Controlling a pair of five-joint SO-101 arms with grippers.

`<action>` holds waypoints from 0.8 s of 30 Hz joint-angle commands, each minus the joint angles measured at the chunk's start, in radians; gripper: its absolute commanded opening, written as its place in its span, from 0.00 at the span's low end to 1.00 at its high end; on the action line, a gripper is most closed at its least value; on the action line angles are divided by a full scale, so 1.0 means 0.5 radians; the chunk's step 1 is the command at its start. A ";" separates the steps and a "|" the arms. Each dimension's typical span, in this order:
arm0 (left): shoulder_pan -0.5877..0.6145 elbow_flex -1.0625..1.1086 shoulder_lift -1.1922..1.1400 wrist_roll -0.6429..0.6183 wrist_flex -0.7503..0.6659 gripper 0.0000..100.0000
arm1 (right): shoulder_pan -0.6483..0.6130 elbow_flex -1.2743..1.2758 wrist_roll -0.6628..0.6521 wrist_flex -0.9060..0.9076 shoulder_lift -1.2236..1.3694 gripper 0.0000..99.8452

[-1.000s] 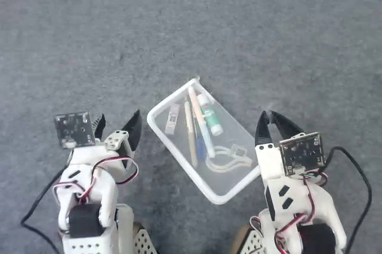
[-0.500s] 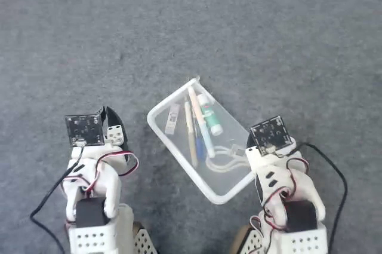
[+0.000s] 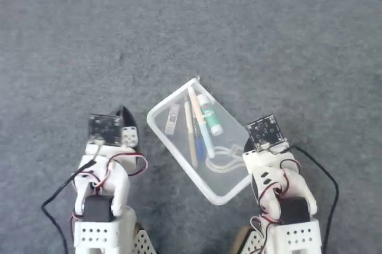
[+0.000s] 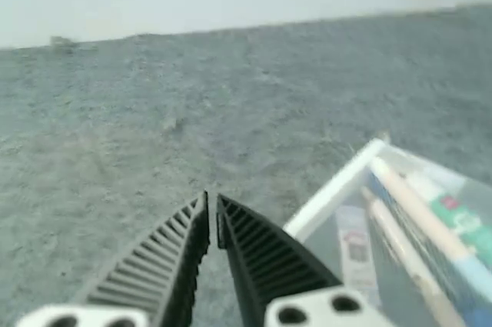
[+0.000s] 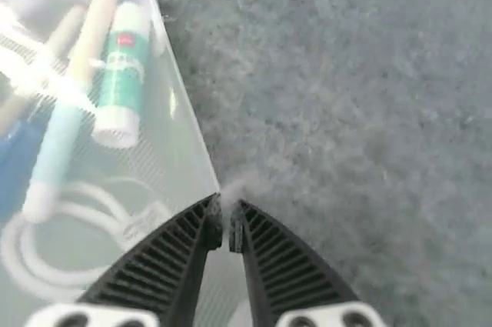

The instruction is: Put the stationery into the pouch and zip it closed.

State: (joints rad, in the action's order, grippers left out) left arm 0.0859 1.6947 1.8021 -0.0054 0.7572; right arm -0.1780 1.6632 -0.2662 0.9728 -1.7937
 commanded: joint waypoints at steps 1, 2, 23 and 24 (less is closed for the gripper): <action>-0.123 -0.020 0.043 0.117 0.120 0.01 | -0.005 0.040 0.058 0.100 -0.035 0.01; -0.129 -0.020 0.043 0.117 0.138 0.01 | -0.008 0.040 0.049 0.137 -0.032 0.01; 0.006 -0.020 0.043 0.482 0.878 0.01 | 0.011 0.040 0.052 0.566 -0.041 0.01; 0.064 -0.020 0.043 0.390 0.878 0.01 | 0.020 0.040 0.052 0.572 -0.038 0.01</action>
State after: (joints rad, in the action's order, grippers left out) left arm 0.0230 1.6947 1.8021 0.2846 1.1914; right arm -0.1841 1.6602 -0.2447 1.2198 -1.8228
